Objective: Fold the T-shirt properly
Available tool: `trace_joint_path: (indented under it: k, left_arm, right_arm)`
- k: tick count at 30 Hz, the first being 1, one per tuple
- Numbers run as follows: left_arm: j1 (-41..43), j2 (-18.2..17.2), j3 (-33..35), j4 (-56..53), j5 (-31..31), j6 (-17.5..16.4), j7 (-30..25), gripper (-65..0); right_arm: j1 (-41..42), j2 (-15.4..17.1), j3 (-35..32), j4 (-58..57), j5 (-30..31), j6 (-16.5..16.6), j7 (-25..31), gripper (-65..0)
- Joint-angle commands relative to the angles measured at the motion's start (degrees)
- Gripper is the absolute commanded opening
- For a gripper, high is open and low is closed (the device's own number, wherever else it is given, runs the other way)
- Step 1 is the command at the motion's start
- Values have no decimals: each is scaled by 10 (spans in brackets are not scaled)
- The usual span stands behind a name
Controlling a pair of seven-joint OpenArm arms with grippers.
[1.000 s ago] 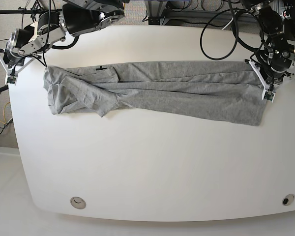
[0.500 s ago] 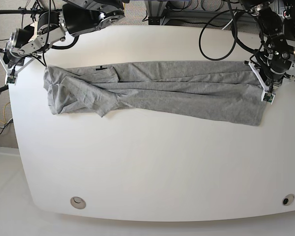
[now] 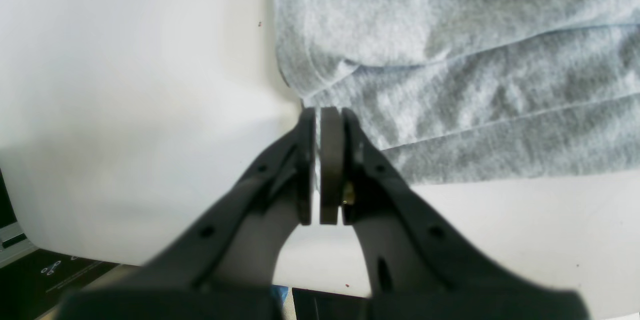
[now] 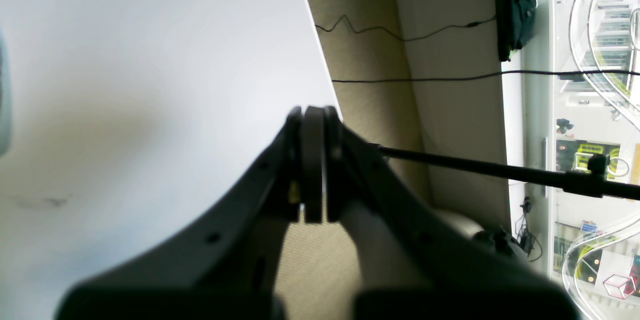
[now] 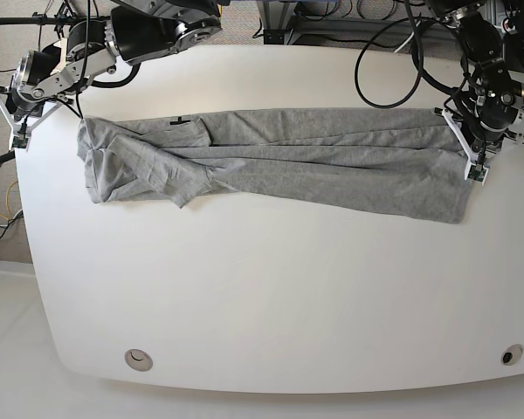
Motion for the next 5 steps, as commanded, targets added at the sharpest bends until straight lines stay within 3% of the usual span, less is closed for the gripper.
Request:
trace_joint_path:
  k: [1,5]
  left_arm:
    - [-5,-6,4,10,1,4,-8,-647]
    - [-5,-7,16,10,1,4,-8,-647]
  right_arm:
    - [7,7,-2,13,3,-6,9,-650]
    - [7,7,-2,13,3,-6,9,-650]
